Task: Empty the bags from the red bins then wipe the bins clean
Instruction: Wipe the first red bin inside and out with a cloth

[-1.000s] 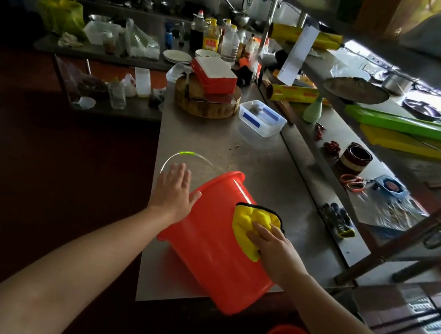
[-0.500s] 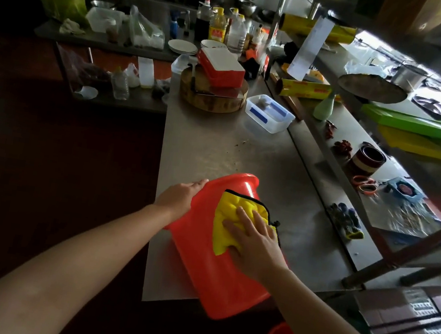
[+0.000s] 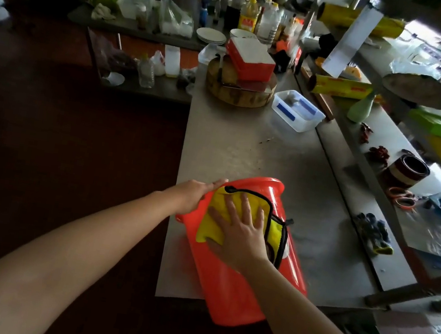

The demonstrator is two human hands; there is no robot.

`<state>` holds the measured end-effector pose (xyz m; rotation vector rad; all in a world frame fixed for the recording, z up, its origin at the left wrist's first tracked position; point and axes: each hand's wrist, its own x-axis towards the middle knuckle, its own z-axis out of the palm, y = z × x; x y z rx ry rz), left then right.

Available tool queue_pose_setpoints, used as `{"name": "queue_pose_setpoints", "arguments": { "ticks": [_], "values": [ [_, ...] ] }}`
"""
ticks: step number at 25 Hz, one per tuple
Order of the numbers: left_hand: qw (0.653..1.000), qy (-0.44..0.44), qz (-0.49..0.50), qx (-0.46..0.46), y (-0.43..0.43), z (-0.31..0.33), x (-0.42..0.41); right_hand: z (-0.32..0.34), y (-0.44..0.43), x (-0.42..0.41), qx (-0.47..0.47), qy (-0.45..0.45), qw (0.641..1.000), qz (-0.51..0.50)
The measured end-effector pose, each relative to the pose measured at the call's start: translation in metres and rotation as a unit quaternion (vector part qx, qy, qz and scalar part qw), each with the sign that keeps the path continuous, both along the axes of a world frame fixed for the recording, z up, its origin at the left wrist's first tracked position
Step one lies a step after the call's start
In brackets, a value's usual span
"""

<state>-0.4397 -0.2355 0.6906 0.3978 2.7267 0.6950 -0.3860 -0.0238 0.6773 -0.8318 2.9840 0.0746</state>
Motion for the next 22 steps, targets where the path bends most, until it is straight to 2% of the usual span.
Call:
{"name": "queue_pose_setpoints", "arguments": {
  "ticks": [6, 11, 13, 15, 16, 17, 19, 22],
  "values": [
    [0.987, -0.016, 0.123, 0.098, 0.013, 0.000, 0.012, 0.001, 0.033, -0.017, -0.065, 0.011, 0.998, 0.001],
    [0.992, 0.051, 0.116, 0.008, 0.033, 0.006, 0.013, 0.002, 0.069, -0.042, -0.129, -0.033, 0.990, -0.047],
    [0.989, 0.051, 0.142, -0.001, 0.041, 0.011, 0.015, -0.003, 0.086, -0.053, -0.176, -0.062, 0.979, -0.085],
    [0.987, 0.011, 0.158, -0.032, 0.048, 0.014, 0.019, -0.008, 0.103, -0.062, -0.229, -0.108, 0.958, -0.134],
    [0.985, -0.007, 0.174, -0.020, 0.054, 0.013, 0.021, -0.009, 0.111, -0.066, -0.251, -0.127, 0.947, -0.154],
    [0.985, 0.003, 0.166, -0.044, 0.059, 0.008, 0.023, -0.011, 0.117, -0.069, -0.265, -0.139, 0.940, -0.166],
    [0.982, 0.028, 0.169, -0.074, 0.079, 0.001, 0.033, -0.014, 0.125, -0.071, -0.277, -0.151, 0.934, -0.170],
    [0.981, 0.061, 0.176, -0.053, 0.093, -0.008, 0.041, -0.012, 0.125, -0.068, -0.279, -0.154, 0.932, -0.172]
  ]
}}
